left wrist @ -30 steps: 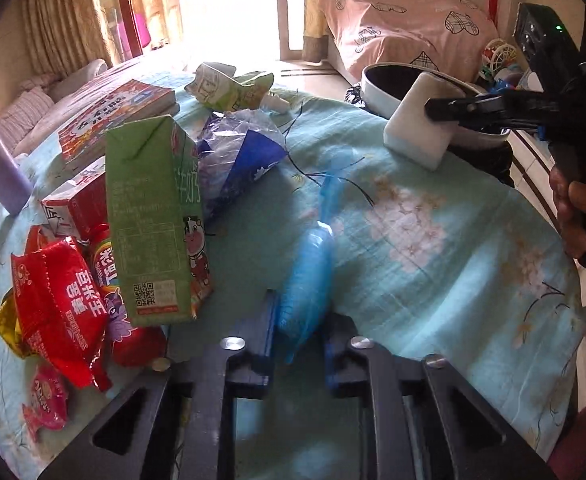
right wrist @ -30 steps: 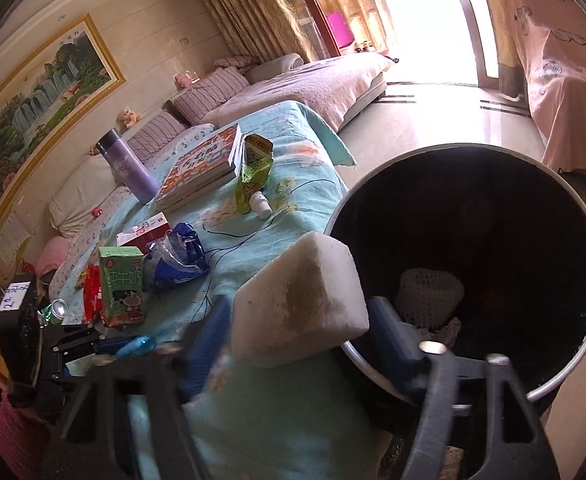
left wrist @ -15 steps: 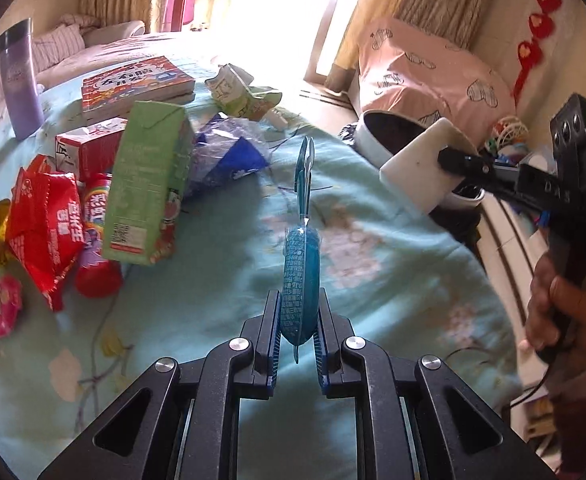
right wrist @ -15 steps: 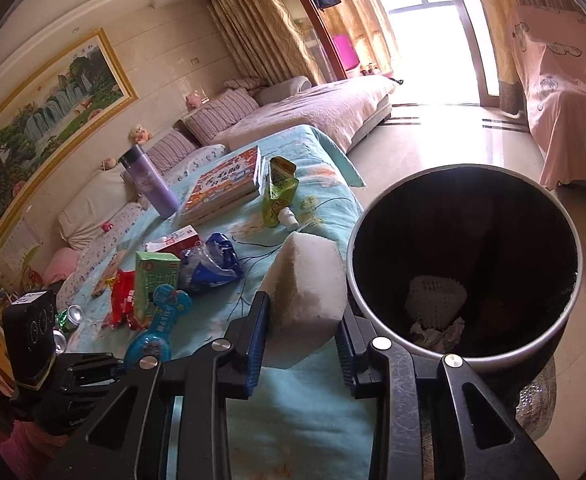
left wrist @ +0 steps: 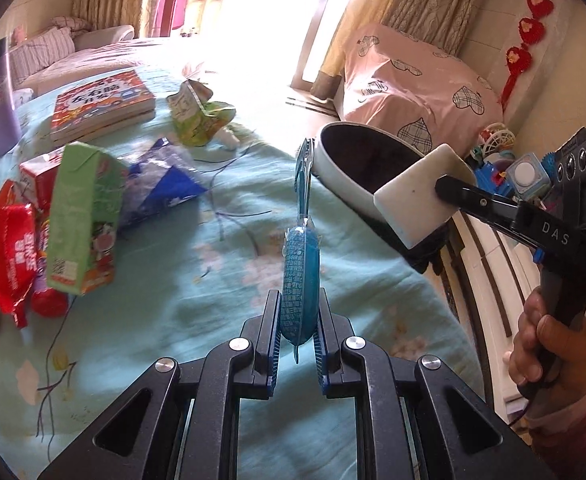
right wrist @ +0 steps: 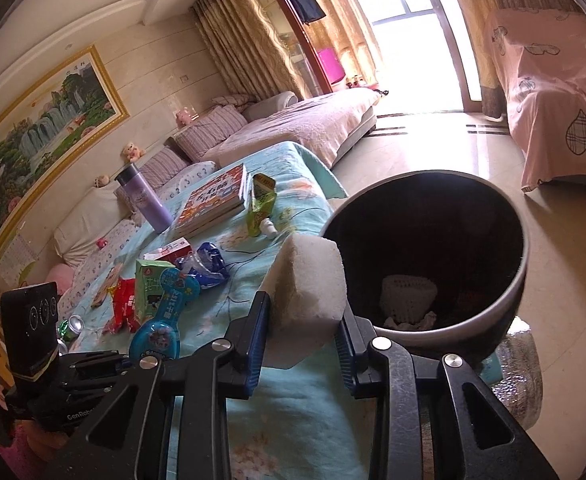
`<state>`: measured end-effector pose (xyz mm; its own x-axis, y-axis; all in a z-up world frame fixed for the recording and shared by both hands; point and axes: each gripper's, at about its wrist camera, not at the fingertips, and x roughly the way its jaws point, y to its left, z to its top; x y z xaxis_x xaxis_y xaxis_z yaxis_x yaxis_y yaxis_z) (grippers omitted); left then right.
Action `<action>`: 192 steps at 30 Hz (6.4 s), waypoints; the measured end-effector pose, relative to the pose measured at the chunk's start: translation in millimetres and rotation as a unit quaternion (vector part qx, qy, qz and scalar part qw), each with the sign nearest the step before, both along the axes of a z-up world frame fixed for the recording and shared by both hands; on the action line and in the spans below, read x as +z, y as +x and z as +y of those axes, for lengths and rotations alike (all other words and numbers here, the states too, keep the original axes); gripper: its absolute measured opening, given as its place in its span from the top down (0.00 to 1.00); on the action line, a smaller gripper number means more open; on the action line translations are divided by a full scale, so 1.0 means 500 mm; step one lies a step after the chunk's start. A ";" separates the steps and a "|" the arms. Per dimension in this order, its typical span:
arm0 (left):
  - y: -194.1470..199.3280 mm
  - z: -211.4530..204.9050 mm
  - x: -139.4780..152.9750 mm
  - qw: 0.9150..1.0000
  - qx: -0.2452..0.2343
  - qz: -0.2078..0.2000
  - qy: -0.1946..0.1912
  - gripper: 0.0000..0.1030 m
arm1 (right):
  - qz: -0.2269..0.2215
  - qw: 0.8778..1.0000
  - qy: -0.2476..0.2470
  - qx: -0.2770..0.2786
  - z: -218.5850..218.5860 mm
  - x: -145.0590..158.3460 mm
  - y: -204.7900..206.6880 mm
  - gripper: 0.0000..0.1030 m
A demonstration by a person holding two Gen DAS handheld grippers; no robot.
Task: Collect trash
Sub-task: 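Carry the blue comb and white sponge over the black bin with both tools, then open the left tool to drop the comb while the right tool releases the sponge, then grasp the pink candy pouch with the left tool while the right tool grasps the green milk carton, then carry the pink pouch and green carton over the black bin with both tools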
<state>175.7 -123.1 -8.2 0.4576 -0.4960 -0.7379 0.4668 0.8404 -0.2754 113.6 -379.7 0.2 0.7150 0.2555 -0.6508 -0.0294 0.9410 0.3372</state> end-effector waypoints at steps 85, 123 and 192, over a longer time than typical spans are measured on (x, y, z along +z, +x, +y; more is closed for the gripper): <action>-0.130 0.121 0.018 0.975 0.221 -0.004 0.007 0.45 | 0.008 0.996 0.052 0.072 0.075 -0.003 0.009 0.01; 0.061 0.391 -0.090 0.985 0.054 -0.053 0.152 0.45 | 0.075 0.995 0.017 0.066 0.445 -0.119 0.179 0.43; 0.107 -0.233 0.043 0.998 -0.030 -0.052 0.029 0.57 | 0.005 0.999 0.019 -0.031 -0.141 0.008 0.028 0.68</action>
<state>229.0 -239.9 13.3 0.5040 -0.4835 -0.7157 0.5409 0.8227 -0.1749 127.4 -450.0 4.4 0.7232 0.2361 -0.6490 0.0316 0.9274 0.3727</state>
